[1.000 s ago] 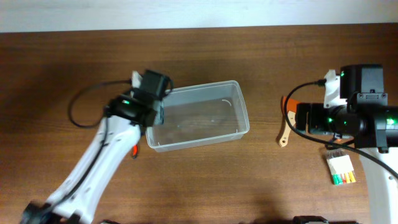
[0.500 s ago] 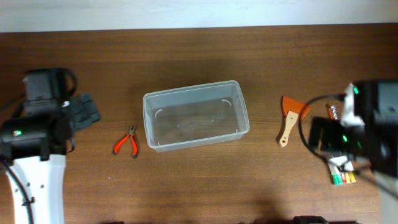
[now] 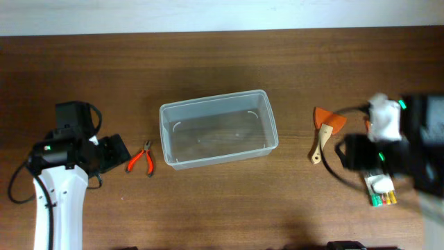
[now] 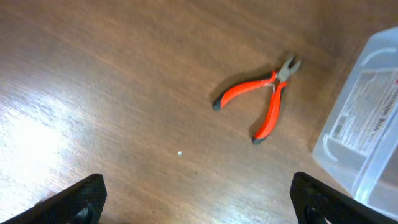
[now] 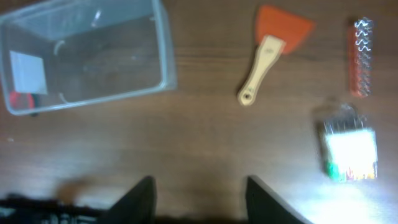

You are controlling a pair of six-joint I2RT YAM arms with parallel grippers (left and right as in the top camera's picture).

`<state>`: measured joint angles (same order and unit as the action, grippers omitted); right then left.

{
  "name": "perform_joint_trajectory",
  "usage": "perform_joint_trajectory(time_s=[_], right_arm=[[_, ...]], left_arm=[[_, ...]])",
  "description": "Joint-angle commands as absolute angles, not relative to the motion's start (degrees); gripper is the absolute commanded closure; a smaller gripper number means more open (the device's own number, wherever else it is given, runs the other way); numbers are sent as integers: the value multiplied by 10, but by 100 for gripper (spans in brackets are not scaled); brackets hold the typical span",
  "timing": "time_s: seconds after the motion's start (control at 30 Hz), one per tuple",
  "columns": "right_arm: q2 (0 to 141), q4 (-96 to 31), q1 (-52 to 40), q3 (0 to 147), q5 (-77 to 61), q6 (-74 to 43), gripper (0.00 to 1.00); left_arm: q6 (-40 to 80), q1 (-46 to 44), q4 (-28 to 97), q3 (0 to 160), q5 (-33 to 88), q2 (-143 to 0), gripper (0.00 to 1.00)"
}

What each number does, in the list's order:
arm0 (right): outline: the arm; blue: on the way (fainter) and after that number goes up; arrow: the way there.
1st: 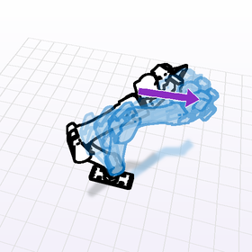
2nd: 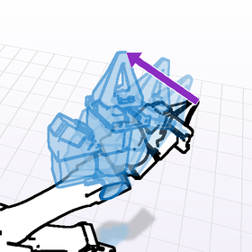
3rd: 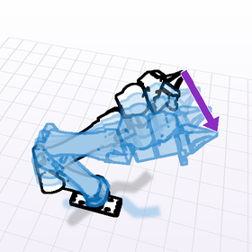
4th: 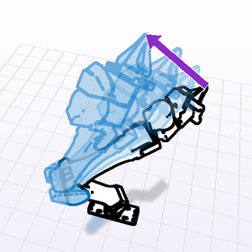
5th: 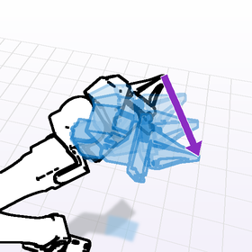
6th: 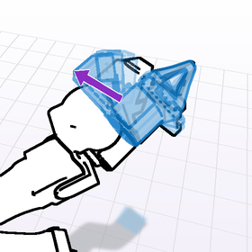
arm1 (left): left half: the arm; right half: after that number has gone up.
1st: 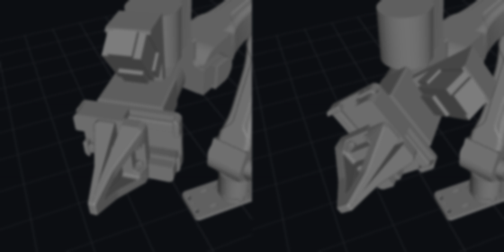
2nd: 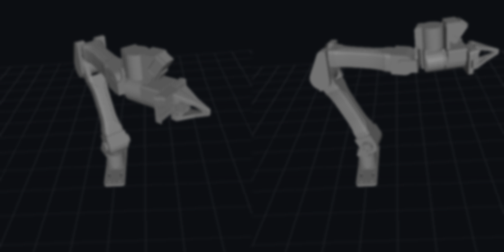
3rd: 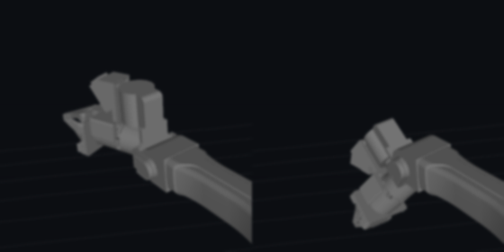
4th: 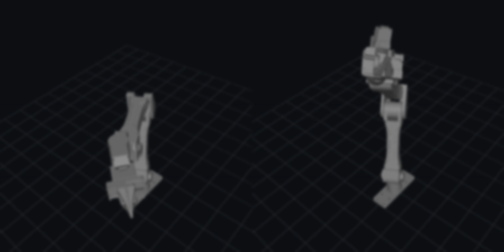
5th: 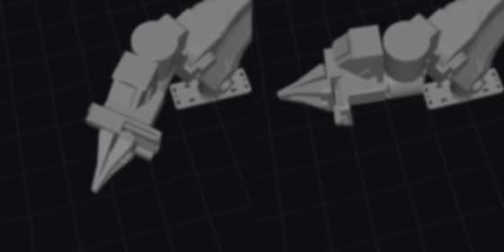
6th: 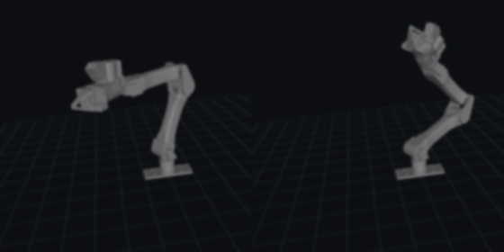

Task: Pack container

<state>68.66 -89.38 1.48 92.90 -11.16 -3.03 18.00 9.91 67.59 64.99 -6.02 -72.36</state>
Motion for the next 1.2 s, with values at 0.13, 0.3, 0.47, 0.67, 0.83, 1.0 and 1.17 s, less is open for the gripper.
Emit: perform_joint_trajectory(time_s=[0.13, 0.3, 0.47, 0.67, 0.83, 1.0, 1.17], right_arm=[[867, -811, -80, 931, -165, 13, 96], [943, -775, -136, 931, -158, 13, 96], [991, -764, -146, 931, -158, 23, 96], [1031, -764, -147, 931, -157, 57, 96], [1046, -767, -150, 931, -159, 74, 96], [1058, -775, -155, 926, -159, 87, 96], [1064, -764, -160, 914, -159, 90, 96]], left_arm=[[186, 96, 664, 638, -49, -721, 4], [186, 95, 664, 638, -49, -721, 4], [186, 95, 664, 638, -49, -721, 4], [186, 95, 659, 638, -49, -721, 4], [186, 95, 651, 638, -49, -721, 4], [186, 95, 651, 638, -49, -721, 4], [186, 95, 651, 638, -49, -721, 4]])
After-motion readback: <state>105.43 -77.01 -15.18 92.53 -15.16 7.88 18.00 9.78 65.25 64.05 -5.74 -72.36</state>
